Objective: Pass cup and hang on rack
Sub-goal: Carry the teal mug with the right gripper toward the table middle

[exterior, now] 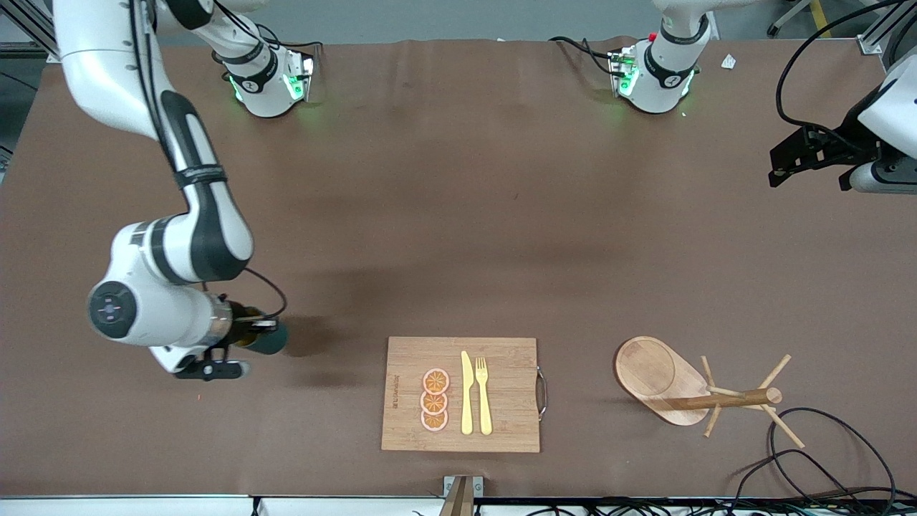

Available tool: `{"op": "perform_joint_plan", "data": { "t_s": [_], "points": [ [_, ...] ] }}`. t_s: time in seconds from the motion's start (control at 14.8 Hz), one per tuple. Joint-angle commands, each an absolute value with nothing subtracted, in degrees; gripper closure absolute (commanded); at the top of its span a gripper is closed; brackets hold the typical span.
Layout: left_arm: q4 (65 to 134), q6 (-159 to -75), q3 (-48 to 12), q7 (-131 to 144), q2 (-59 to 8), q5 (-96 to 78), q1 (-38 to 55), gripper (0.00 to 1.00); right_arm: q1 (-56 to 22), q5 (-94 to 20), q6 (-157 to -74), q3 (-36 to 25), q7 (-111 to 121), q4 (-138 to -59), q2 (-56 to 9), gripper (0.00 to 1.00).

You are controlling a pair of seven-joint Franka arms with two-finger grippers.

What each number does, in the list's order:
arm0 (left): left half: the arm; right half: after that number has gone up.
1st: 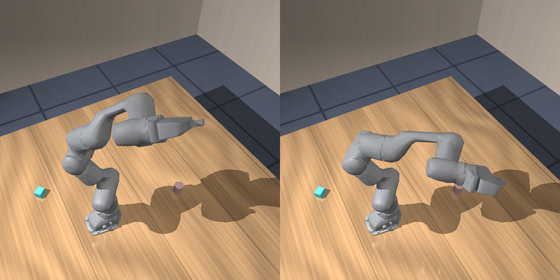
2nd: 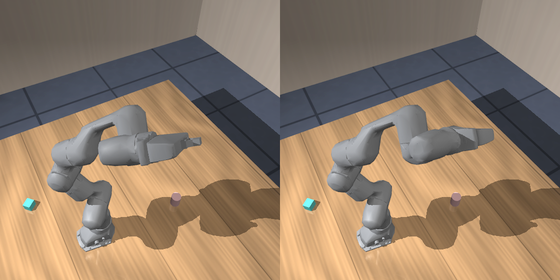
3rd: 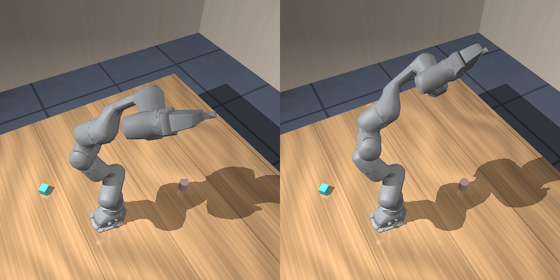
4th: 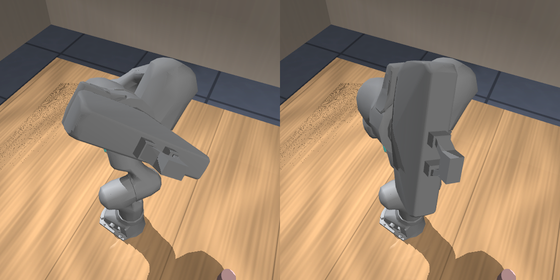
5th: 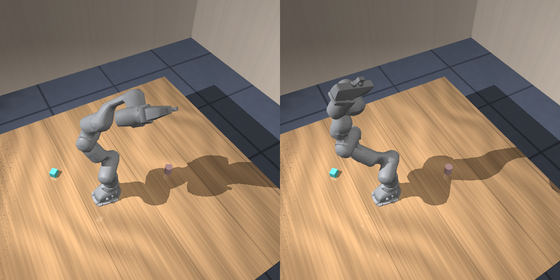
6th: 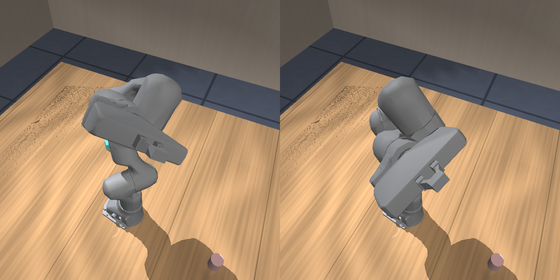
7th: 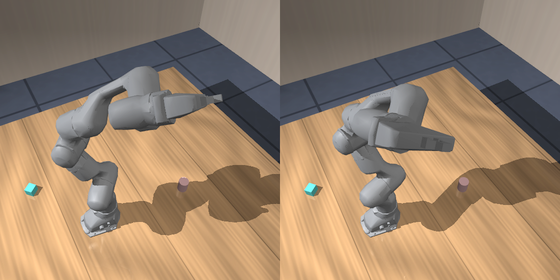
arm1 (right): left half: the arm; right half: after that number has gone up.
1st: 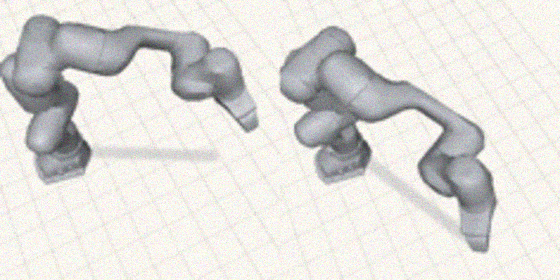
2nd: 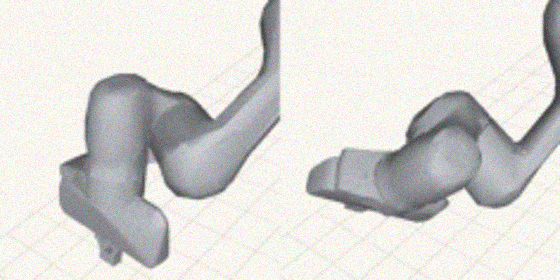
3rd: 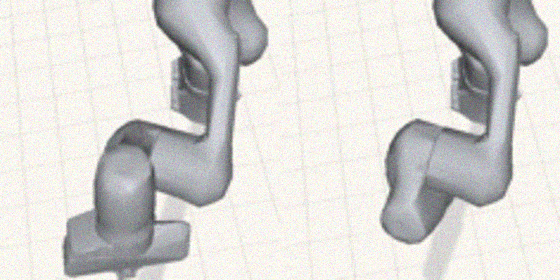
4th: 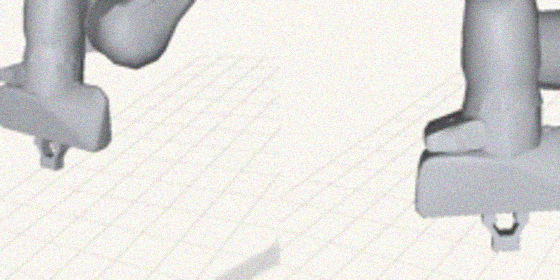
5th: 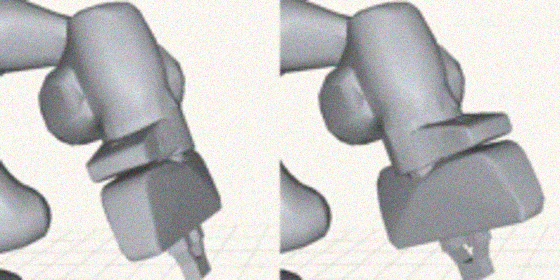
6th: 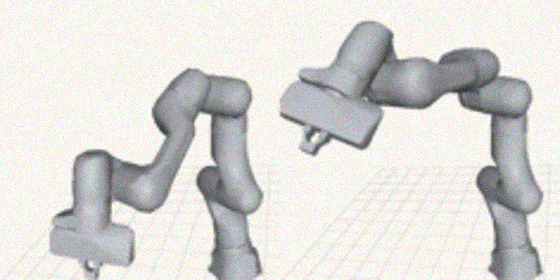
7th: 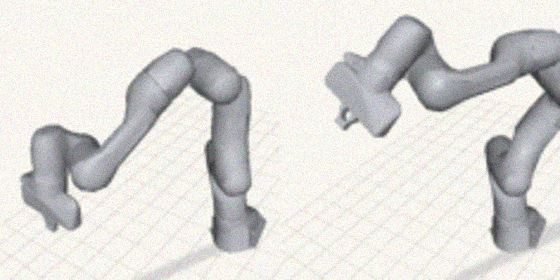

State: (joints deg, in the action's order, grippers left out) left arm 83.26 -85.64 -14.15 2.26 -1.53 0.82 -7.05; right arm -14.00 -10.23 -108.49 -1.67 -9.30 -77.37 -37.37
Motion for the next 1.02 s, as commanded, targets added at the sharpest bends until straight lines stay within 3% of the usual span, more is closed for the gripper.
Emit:
{"op": "perform_joint_plan", "data": {
  "t_s": [0.0, 0.54, 0.95],
  "points": [
    [82.97, -85.69, -14.33, 0.97, -1.14, 1.14, -7.65, 0.00, -20.10, -12.30, -106.70, -2.02, -16.50, -75.41, -37.09, 0.98],
    [83.32, -85.61, -14.15, 1.14, -1.67, 1.58, -7.65, 0.00, -40.32, -14.94, -115.90, -2.11, -37.51, -69.53, -42.88, 0.98],
    [84.20, -85.61, -14.15, 1.84, -1.84, 1.67, -7.65, 0.00, -47.54, -14.94, -125.86, -2.20, -41.39, -69.26, -47.72, 0.97]
  ]
}}
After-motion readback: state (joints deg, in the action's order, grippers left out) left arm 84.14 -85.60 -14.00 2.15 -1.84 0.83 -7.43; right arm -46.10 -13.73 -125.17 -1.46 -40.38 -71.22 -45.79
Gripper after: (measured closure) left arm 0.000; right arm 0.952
